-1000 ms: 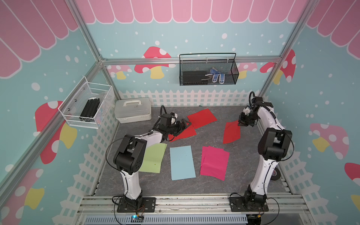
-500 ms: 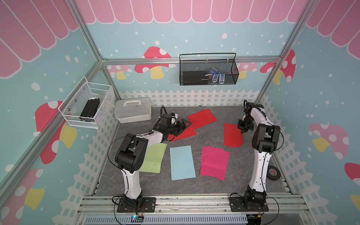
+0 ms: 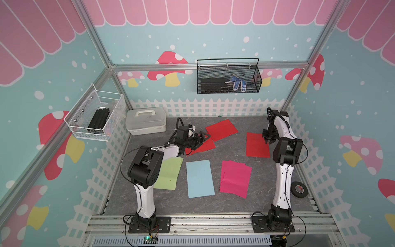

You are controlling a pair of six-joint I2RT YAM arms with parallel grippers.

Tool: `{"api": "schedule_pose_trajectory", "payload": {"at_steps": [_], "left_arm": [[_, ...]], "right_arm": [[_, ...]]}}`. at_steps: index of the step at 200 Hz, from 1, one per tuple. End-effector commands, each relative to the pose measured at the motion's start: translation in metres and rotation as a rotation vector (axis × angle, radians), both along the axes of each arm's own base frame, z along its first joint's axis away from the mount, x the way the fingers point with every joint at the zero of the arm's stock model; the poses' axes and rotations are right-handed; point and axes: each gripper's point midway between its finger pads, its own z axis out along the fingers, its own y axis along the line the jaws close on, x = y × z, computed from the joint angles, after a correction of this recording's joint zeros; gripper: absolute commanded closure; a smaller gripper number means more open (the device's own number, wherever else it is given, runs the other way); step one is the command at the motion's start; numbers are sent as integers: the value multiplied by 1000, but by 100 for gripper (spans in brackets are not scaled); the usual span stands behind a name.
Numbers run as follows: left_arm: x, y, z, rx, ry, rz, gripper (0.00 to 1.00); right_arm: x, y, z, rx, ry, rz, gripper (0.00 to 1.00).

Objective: Sort the scattered colored papers by color
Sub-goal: Place the colored paper at the center of the board.

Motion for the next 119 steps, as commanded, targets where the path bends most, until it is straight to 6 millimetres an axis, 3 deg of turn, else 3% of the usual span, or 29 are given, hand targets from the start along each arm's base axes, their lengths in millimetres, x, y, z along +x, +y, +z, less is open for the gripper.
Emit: {"api": "schedule_pose_trajectory", "payload": {"at_steps": [1,41,69,81,98,119], "left_arm": [[8,-2,15,-30,-34,-3,2],[3,-3,16,-36,-33,-12,2],[-6,-6,18,-34,-24,-25,2],[-12,-11,21,-28,-22,-32,2],[-22,-19,23,-11,-18,-51,2],[-43,-44,20,41,3,-110,2]], "right_arm": [[-11,-5,-2,-31,55,0,64],[-13,-14,13,-91,41,-20,62],[-14,-11,56,-140,-35,-27,62],[-17,4,81,-135,-91,-13,62],[-25,40,111,-50,-200,11,64],[-56,84,121,35,-271,39,78]]}}
